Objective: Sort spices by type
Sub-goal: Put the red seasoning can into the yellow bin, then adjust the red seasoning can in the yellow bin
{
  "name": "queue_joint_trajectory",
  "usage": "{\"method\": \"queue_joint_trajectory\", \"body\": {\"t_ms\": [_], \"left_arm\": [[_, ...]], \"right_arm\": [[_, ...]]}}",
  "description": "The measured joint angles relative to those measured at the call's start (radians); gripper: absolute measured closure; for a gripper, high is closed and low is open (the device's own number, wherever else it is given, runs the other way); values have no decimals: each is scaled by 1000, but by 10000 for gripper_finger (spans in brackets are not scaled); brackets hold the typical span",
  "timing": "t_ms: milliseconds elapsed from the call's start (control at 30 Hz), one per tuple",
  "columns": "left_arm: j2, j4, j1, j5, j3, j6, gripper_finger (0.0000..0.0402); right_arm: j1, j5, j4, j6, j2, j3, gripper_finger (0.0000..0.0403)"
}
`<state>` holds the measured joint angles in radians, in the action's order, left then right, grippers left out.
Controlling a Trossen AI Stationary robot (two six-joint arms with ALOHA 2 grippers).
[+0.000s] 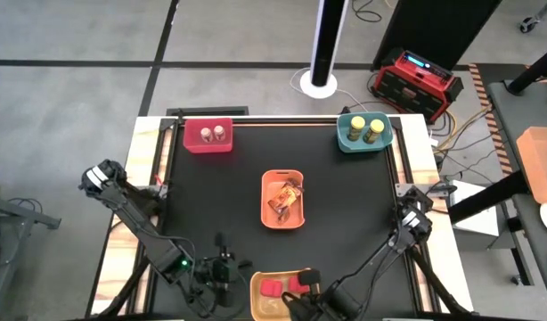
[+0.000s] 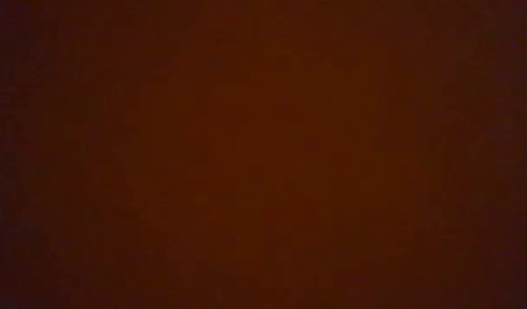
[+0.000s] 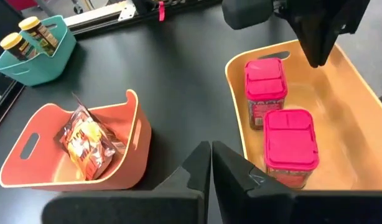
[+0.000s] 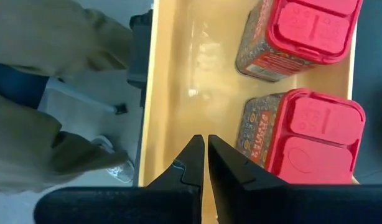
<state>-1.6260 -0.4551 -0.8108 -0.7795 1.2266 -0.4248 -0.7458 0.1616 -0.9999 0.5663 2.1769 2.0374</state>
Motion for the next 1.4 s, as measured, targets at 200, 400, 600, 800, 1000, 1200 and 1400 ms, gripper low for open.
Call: {"method": "queue_joint_trajectory", "body": {"t_ms": [200, 400, 600, 800, 1000, 1200, 1400], "left_arm": [[1, 0, 0, 0, -3, -7, 401], [2, 1, 0, 0, -3, -7, 401], [2, 1, 0, 0, -3, -7, 401], [2, -2, 0, 3, -4, -7, 401], [2, -5, -1, 40, -4, -8, 401], [2, -4, -2, 34, -4, -6, 401], [3, -4, -2, 29, -4, 1, 401]], "right_arm": [[7, 24, -50, 18, 0, -11, 390], [20, 26, -62, 18, 0, -29, 390], [25, 26, -71, 18, 0, -43, 390], [26, 25, -72, 18, 0, -38, 390], [25, 46, 26, 4, -4, -9, 390], [33, 75, 208, -44, 2, -10, 390], [56, 151, 247, -46, 5, -13, 390]]}}
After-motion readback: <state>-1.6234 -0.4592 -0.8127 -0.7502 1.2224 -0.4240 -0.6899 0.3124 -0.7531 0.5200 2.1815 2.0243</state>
